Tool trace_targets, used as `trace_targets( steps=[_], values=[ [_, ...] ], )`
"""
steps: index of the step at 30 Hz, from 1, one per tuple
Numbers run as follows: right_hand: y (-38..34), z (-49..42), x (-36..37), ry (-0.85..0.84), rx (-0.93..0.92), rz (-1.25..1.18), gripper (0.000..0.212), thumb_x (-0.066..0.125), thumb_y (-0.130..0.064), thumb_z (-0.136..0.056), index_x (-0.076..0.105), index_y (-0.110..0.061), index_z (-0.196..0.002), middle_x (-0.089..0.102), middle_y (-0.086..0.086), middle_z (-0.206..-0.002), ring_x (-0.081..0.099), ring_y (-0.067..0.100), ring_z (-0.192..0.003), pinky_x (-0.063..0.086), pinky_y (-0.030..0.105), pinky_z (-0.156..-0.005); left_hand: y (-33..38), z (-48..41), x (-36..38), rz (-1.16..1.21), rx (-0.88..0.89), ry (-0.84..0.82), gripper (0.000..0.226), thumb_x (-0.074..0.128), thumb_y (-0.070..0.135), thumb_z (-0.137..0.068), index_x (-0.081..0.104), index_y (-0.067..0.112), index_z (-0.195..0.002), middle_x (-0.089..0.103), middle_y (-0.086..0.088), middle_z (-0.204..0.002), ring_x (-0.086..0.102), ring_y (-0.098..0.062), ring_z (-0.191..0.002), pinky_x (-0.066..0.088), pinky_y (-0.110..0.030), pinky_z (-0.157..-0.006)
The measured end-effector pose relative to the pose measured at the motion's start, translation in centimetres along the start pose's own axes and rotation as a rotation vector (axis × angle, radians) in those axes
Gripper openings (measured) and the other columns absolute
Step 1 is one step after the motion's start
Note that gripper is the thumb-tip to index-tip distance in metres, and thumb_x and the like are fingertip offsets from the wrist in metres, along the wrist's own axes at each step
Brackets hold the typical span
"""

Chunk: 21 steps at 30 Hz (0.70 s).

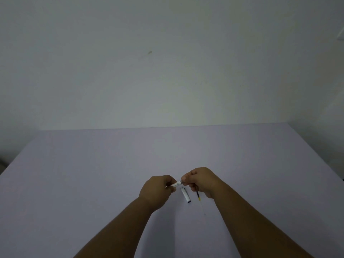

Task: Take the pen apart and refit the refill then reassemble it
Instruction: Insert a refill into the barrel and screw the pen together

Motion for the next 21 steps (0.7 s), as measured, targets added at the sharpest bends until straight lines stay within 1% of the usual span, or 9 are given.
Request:
trace_targets(
  steps=[2,4,6,10,13,16,18,19,21],
  values=[
    [0.2,0.0,0.0,-0.005,0.016,0.027,0.013,0.067,-0.007,-0.082,0.069,-0.009,-0.069,0.066,0.007,-0.066,0.055,0.007,-0.049,0.048,0.018,-0.048,-0.1,0.2,0.1,-0.006,0.002,-0.004,0.015,0.061,0.029,-0.086,0.069,0.025,-0.098,0.071,0.002,-0.093,0.054,-0.011,-0.067,0.039,-0.019,-0.055],
    [0.1,0.0,0.0,-0.013,-0.006,0.047,0.01,0.065,-0.007,-0.082,0.07,-0.01,-0.074,0.067,0.007,-0.071,0.056,0.008,-0.055,0.049,0.017,-0.052,-0.2,0.3,0.0,0.004,0.0,0.002,0.015,0.061,0.029,-0.086,0.069,0.024,-0.098,0.071,0.001,-0.093,0.057,-0.013,-0.071,0.04,-0.021,-0.058],
    [0.0,0.0,0.0,-0.018,-0.023,0.041,0.011,0.063,-0.003,-0.082,0.07,-0.008,-0.076,0.066,0.008,-0.073,0.055,0.01,-0.059,0.05,0.017,-0.053,-0.1,0.2,-0.2,-0.003,0.006,0.02,0.015,0.061,0.028,-0.086,0.069,0.024,-0.098,0.071,0.002,-0.093,0.058,-0.014,-0.074,0.04,-0.02,-0.058],
    [0.3,-0.1,-0.1,-0.009,0.048,-0.057,0.014,0.062,0.002,-0.082,0.068,-0.004,-0.07,0.066,0.012,-0.069,0.054,0.011,-0.053,0.048,0.019,-0.05,0.8,0.2,-0.5,-0.107,0.082,0.08,0.016,0.059,0.027,-0.087,0.069,0.024,-0.099,0.072,0.0,-0.09,0.055,-0.013,-0.074,0.039,-0.023,-0.062],
    [0.3,-0.3,-0.2,0.009,0.057,-0.06,0.012,0.063,0.001,-0.082,0.068,-0.004,-0.072,0.066,0.012,-0.07,0.054,0.012,-0.053,0.048,0.02,-0.05,0.8,0.3,-0.3,-0.13,0.09,0.113,0.016,0.057,0.027,-0.088,0.068,0.022,-0.098,0.071,-0.001,-0.086,0.05,-0.012,-0.07,0.037,-0.024,-0.061],
    [0.2,-0.7,-0.2,0.023,0.018,-0.028,0.012,0.063,-0.002,-0.082,0.069,-0.007,-0.074,0.067,0.011,-0.072,0.054,0.013,-0.056,0.05,0.02,-0.052,0.5,0.1,-0.1,-0.089,0.05,0.1,0.015,0.058,0.028,-0.088,0.067,0.021,-0.097,0.07,0.0,-0.088,0.051,-0.012,-0.069,0.036,-0.022,-0.057],
    [0.5,-1.1,-0.1,0.037,0.004,-0.013,0.008,0.063,-0.009,-0.084,0.069,-0.01,-0.079,0.068,0.008,-0.075,0.056,0.012,-0.059,0.051,0.02,-0.054,-0.1,0.0,0.1,-0.041,0.0,0.077,0.014,0.059,0.029,-0.087,0.066,0.023,-0.097,0.07,0.001,-0.09,0.052,-0.012,-0.068,0.034,-0.019,-0.054],
    [0.9,-1.3,-0.3,0.073,0.001,-0.022,0.009,0.062,-0.015,-0.086,0.069,-0.01,-0.084,0.068,0.006,-0.076,0.056,0.012,-0.06,0.051,0.021,-0.056,-0.5,0.0,0.2,-0.01,-0.042,0.075,0.013,0.06,0.03,-0.086,0.066,0.024,-0.096,0.069,0.002,-0.088,0.053,-0.011,-0.067,0.034,-0.018,-0.052],
    [2.1,-2.2,-1.5,0.208,0.008,-0.036,0.02,0.059,-0.023,-0.089,0.068,-0.006,-0.093,0.067,0.004,-0.077,0.055,0.012,-0.061,0.051,0.023,-0.059,-1.9,0.0,0.3,0.072,-0.147,0.08,0.013,0.063,0.031,-0.083,0.066,0.025,-0.095,0.066,0.006,-0.082,0.053,-0.007,-0.063,0.034,-0.017,-0.051]
  ],
)
Point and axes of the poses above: each hand's wrist, its own z-axis away from the middle knuckle, its own x-axis out of the palm, y = z × x, the point moved 8 cm from there along -z, towards the middle knuckle
